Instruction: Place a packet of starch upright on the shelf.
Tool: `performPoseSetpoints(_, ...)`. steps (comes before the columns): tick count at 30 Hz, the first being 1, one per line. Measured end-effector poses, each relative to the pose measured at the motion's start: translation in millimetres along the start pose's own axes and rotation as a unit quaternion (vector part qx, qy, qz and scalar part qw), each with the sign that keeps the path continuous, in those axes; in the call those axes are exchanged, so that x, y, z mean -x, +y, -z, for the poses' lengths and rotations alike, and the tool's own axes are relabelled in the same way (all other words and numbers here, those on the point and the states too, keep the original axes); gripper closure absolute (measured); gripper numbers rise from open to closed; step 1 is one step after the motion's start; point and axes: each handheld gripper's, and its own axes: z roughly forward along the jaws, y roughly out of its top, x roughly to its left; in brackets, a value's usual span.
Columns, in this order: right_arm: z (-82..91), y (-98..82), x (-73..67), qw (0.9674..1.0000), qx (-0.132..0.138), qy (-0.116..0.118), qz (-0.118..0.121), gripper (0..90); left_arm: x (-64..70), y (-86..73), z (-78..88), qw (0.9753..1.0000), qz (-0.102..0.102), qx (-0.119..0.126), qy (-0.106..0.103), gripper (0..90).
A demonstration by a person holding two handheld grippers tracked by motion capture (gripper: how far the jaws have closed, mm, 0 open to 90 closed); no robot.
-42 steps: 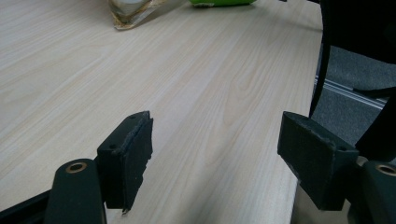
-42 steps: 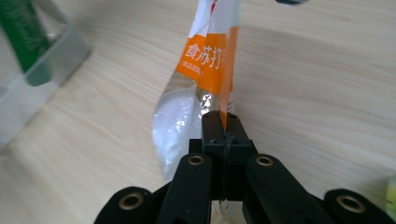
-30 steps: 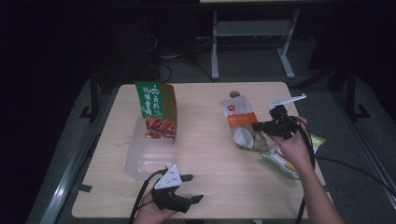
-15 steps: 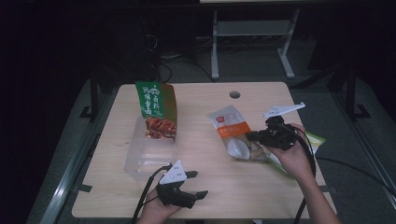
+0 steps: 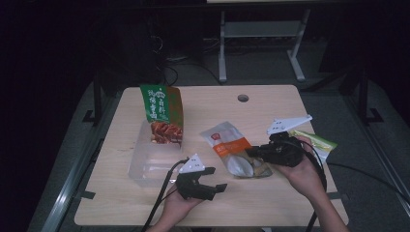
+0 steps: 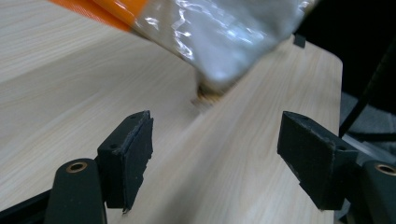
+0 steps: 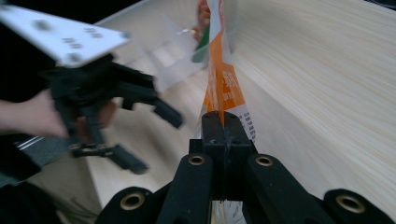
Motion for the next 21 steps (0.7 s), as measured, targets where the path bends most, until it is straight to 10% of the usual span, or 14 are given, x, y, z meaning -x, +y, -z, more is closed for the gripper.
performPoseSetpoints(6,-3.8,-1.1,-7.6,0.9992,-0.003,0.033,0.022,90.0,-9.0,5.4,-2.5,0.9983,0.031,0.023,-0.044,37.2)
performPoseSetpoints(10,-8.5,-2.1,-12.1,0.9981,-0.002,0.047,0.039,90.0,-13.7,5.9,-0.8,0.9963,0.056,0.032,-0.057,68.4)
performPoseSetpoints(14,-11.2,-5.3,-7.8,0.998,0.0,0.052,0.035,90.0,-11.1,8.4,5.4,0.9971,0.045,0.044,-0.042,87.2)
performPoseSetpoints(21,-17.9,-14.1,0.0,0.9991,-0.005,0.029,0.032,90.0,3.1,13.6,11.7,0.9989,0.004,0.039,0.028,88.8)
